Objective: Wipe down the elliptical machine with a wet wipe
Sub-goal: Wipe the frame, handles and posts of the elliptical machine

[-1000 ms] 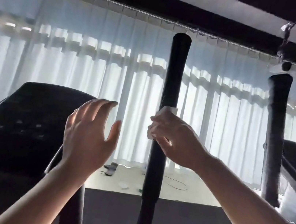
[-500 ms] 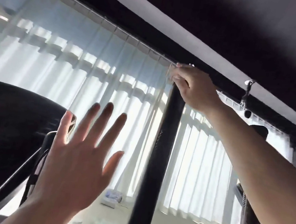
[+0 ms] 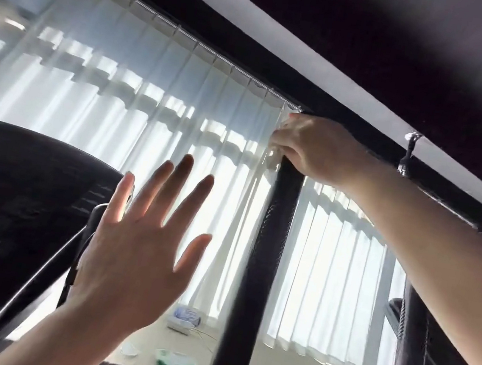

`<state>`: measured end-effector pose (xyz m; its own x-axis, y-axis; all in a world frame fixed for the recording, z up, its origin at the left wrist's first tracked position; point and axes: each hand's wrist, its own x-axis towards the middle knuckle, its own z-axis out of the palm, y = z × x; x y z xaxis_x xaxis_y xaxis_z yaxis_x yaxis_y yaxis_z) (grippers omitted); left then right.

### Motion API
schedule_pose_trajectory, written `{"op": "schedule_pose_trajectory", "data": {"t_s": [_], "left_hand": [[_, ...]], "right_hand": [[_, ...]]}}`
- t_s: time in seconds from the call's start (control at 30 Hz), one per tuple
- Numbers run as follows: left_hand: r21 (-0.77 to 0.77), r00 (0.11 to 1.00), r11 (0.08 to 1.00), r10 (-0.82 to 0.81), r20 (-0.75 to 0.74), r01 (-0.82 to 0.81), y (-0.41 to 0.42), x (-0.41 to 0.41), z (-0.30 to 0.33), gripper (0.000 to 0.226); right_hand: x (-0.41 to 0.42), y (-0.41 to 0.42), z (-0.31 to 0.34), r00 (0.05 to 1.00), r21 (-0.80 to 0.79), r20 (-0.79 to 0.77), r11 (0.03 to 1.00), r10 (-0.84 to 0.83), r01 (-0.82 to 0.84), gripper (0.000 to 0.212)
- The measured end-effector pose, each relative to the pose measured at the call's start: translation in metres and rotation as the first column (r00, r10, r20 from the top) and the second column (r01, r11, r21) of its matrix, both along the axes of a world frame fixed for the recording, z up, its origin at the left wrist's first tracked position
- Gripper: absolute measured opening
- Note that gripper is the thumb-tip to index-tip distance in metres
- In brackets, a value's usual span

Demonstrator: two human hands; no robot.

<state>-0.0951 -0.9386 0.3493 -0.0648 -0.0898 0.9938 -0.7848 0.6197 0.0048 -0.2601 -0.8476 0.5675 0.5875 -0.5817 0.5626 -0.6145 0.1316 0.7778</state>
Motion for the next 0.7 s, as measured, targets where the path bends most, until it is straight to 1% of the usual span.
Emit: {"op": "schedule_pose_trajectory", "data": {"t_s": [0.03,0.07,0.1,0.13,0.2,0.23,0.27,0.33,0.4,0.47,0.53,0.6,0.63,0.67,0.7], "left_hand": [[0.001,1.000,1.000,-0.008,-0.001,0.008,0.000,0.000,0.000,0.064],[-0.004,1.000,1.000,-0.014,-0.001,0.014,0.000,0.000,0.000,0.063],[-0.010,1.000,1.000,-0.020,0.004,0.020,0.000,0.000,0.000,0.063],[-0.012,1.000,1.000,-0.026,0.012,0.026,0.000,0.001,0.000,0.063],[-0.004,0.999,0.999,-0.040,0.024,0.040,0.001,0.001,0.001,0.063],[0.002,0.999,0.999,-0.046,0.029,0.046,0.002,0.002,0.002,0.062],[0.009,0.998,0.999,-0.050,0.036,0.050,0.003,0.002,0.002,0.062],[0.016,0.997,0.998,-0.062,0.043,0.062,0.004,0.002,0.000,0.061],[0.011,0.996,0.998,-0.064,0.058,0.063,0.005,0.004,0.000,0.060],[0.024,0.995,0.997,-0.069,0.076,0.067,0.006,0.004,0.001,0.059],[0.048,0.993,0.994,-0.098,0.069,0.095,0.007,0.005,0.000,0.058],[0.058,0.991,0.991,-0.121,0.057,0.117,0.008,0.006,0.000,0.057],[0.062,0.990,0.990,-0.129,0.053,0.126,0.008,0.006,0.000,0.056],[0.064,0.989,0.988,-0.141,0.050,0.138,0.009,0.005,0.002,0.055],[0.060,0.986,0.986,-0.161,0.040,0.158,0.012,0.002,0.003,0.054]], "right_hand": [[-0.005,0.001,-0.003,1.000,0.016,0.024,1.000,0.008,-0.009,0.015],[-0.012,0.001,-0.015,0.996,0.048,0.072,0.997,0.056,-0.059,0.013],[-0.019,0.002,-0.033,0.980,0.067,0.145,0.987,0.134,-0.145,0.011],[-0.026,0.002,-0.056,0.951,0.064,0.222,0.970,0.214,-0.233,0.011],[-0.036,0.003,-0.108,0.884,0.074,0.331,0.924,0.331,-0.374,0.020],[-0.039,0.002,-0.135,0.864,0.108,0.355,0.902,0.358,-0.418,0.024],[-0.040,0.003,-0.161,0.862,0.146,0.345,0.886,0.371,-0.440,0.027],[-0.042,0.005,-0.192,0.898,0.222,0.249,0.881,0.363,-0.418,0.029],[-0.042,0.006,-0.180,0.926,0.286,0.105,0.881,0.362,-0.377,0.031],[-0.037,0.004,-0.146,0.944,0.268,-0.021,0.912,0.328,-0.311,0.032],[-0.032,0.003,-0.099,0.956,0.158,-0.037,0.946,0.291,-0.282,0.027],[-0.030,0.003,-0.045,0.958,-0.020,-0.044,0.958,0.285,-0.286,0.023],[-0.031,0.002,-0.019,0.949,-0.124,-0.059,0.941,0.308,-0.313,0.021],[-0.030,0.000,0.002,0.932,-0.213,-0.042,0.908,0.360,-0.361,0.020],[-0.030,-0.003,0.018,0.897,-0.282,0.020,0.863,0.442,-0.419,0.020]]}}
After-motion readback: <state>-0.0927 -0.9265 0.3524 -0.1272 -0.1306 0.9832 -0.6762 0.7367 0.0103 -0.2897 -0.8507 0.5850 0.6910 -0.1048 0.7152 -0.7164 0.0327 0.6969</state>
